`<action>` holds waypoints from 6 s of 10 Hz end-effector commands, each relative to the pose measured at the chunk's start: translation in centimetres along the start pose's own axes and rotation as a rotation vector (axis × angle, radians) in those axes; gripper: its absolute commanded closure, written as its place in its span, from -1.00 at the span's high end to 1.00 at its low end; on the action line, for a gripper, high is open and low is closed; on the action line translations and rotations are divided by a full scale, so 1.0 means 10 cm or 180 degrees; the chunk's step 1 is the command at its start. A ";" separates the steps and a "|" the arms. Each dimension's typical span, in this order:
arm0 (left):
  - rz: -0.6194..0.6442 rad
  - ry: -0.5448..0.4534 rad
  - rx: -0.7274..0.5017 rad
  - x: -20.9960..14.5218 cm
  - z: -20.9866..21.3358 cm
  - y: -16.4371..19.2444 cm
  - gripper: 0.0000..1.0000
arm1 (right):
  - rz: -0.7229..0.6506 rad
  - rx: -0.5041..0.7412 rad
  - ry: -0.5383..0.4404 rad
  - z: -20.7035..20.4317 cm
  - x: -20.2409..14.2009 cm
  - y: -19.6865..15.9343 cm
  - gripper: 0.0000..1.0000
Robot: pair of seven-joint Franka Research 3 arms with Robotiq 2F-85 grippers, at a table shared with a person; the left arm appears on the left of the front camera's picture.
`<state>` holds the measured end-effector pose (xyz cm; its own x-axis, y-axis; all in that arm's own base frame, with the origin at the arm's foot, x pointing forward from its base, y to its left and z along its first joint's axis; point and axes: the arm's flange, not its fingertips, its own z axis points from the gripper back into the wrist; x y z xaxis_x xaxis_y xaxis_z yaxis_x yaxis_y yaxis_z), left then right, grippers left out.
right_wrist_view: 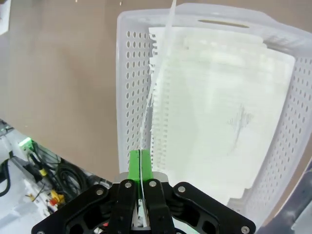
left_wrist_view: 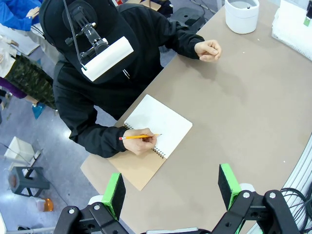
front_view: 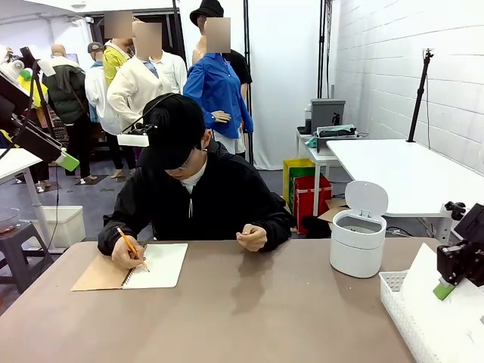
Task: Sort the paper based on its condition.
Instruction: If a person hands you a paper, place it in the Organizing basket , and if it's crumpled, put it in the Trash can.
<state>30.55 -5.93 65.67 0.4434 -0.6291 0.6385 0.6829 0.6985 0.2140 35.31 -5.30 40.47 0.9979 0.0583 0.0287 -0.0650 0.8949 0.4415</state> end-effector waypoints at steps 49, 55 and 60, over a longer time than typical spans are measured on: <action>0.0000 -0.0003 -0.0003 0.00 0.00 0.00 1.00 | 0.3245 -0.0204 -0.1370 1.01 0.84 3.59 1.00; 0.0000 -0.0003 -0.0003 0.00 0.00 0.00 1.00 | 0.3143 -0.0271 -0.1386 0.99 0.79 3.60 1.00; 0.0000 -0.0003 -0.0003 0.00 0.00 0.00 1.00 | 0.3143 -0.0271 -0.1386 0.99 0.79 3.60 1.00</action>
<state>30.56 -5.94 65.66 0.4434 -0.6293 0.6382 0.6830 0.6984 0.2140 40.86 22.94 65.40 0.4147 0.6254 0.6609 -0.8300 0.5578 -0.0070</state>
